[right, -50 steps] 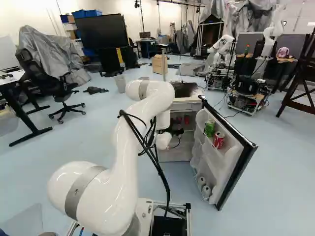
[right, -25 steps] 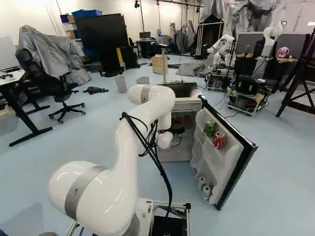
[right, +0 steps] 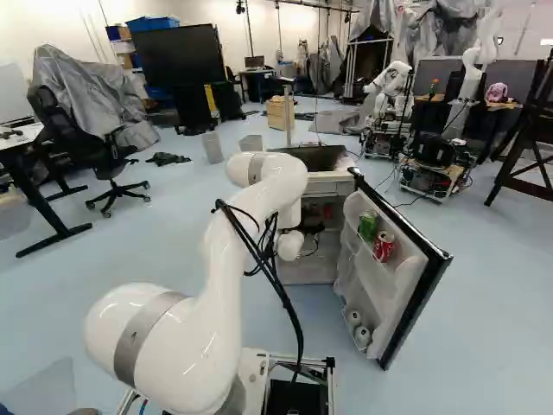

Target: Grab a drink from the fridge

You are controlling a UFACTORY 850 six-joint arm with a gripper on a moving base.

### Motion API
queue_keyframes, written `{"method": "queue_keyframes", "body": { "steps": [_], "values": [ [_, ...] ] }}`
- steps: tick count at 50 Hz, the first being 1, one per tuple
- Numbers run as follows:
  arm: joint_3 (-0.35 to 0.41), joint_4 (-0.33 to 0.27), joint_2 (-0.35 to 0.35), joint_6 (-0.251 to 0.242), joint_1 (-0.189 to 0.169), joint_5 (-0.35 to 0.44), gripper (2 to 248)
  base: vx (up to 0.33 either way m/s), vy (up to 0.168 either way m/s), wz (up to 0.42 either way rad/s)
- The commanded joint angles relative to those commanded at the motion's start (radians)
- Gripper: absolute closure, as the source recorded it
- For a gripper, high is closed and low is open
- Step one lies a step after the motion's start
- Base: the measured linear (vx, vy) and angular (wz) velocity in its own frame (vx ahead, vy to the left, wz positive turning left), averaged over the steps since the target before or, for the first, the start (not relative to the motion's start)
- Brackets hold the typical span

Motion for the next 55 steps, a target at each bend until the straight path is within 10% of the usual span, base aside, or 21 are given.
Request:
{"method": "queue_keyframes", "body": {
  "steps": [55],
  "values": [
    [-0.156,0.0,-0.086,0.0,-0.004,-0.014,3,0.0,0.0,0.0]
  ]
}}
